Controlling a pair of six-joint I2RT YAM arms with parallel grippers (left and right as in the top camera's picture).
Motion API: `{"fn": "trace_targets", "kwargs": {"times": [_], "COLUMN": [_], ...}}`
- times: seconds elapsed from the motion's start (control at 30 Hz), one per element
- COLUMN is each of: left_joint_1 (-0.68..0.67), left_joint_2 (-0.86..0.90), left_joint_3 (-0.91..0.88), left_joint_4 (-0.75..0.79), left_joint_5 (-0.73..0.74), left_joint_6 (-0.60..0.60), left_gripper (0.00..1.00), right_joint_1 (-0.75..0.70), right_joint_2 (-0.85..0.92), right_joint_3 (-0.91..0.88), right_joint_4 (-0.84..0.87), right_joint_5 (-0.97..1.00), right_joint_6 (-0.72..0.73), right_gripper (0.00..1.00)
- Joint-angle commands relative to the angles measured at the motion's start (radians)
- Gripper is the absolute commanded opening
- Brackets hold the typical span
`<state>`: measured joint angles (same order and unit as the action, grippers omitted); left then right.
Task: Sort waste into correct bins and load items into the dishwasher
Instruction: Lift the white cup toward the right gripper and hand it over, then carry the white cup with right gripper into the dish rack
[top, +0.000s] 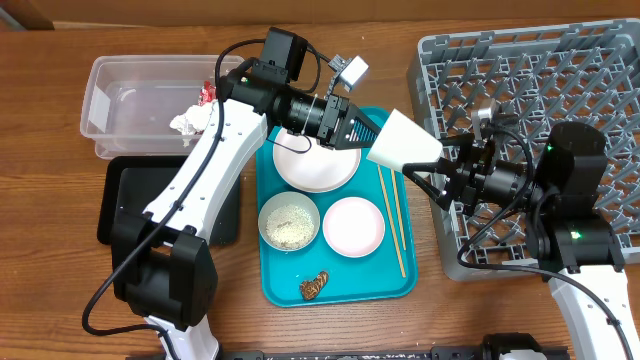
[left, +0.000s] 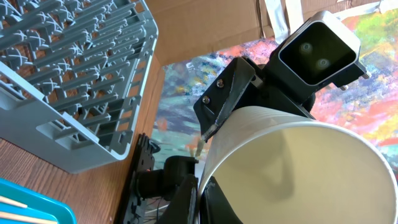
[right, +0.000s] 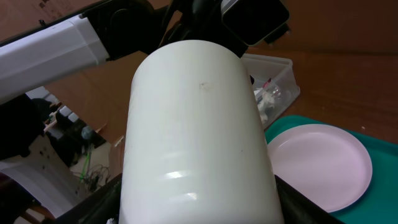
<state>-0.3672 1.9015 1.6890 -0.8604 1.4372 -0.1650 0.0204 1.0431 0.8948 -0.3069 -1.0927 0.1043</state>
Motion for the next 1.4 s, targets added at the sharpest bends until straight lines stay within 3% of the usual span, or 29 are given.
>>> {"fn": "trace_targets", "kwargs": {"times": [0.0,0.07,0.1,0.13,0.27,0.47,0.6,0.77,0.93,1.37], "left_joint_1": [-0.008,-0.008,-0.008,-0.008,-0.006,0.011,0.06,0.151,0.205,0.21], "left_joint_2": [0.006,0.006,0.006,0.006,0.006,0.006,0.002,-0.016,-0.043,-0.181], "left_joint_3": [0.015,0.015,0.015,0.015,0.015,0.015,0.016,0.016,0.016,0.016], "left_joint_4": [0.001,0.001,0.001,-0.002,-0.072,-0.239,-0.343,-0.447,-0.467,-0.431], "left_joint_5": [-0.028,-0.036,-0.045,-0.065,-0.272,-0.709,-0.918,-1.161,-1.226,-1.316], "left_joint_6": [-0.007,-0.006,-0.007,-0.007,-0.007,-0.008,-0.069,-0.155,-0.174,-0.188], "left_gripper": [0.08,0.24,0.45,0.53,0.74,0.82,0.82,0.83,0.83,0.84], "right_joint_1": [0.005,0.005,0.005,0.005,0.005,0.005,0.005,-0.007,-0.096,-0.473], "right_joint_2": [-0.003,-0.003,-0.003,-0.003,-0.003,-0.003,-0.003,-0.003,0.021,0.386], "right_joint_3": [0.019,0.019,0.019,0.019,0.019,0.019,0.033,0.153,0.325,0.641], "right_joint_4": [0.01,0.006,-0.003,-0.015,-0.132,-0.276,-0.353,-0.538,-0.7,-0.897], "right_joint_5": [-0.015,-0.01,0.002,0.02,0.182,0.386,0.509,0.797,1.015,1.04], "right_joint_6": [-0.007,-0.007,-0.007,-0.007,-0.008,-0.008,-0.002,0.036,0.08,0.081], "right_gripper": [0.57,0.54,0.53,0.52,0.47,0.45,0.42,0.43,0.43,0.45]}}
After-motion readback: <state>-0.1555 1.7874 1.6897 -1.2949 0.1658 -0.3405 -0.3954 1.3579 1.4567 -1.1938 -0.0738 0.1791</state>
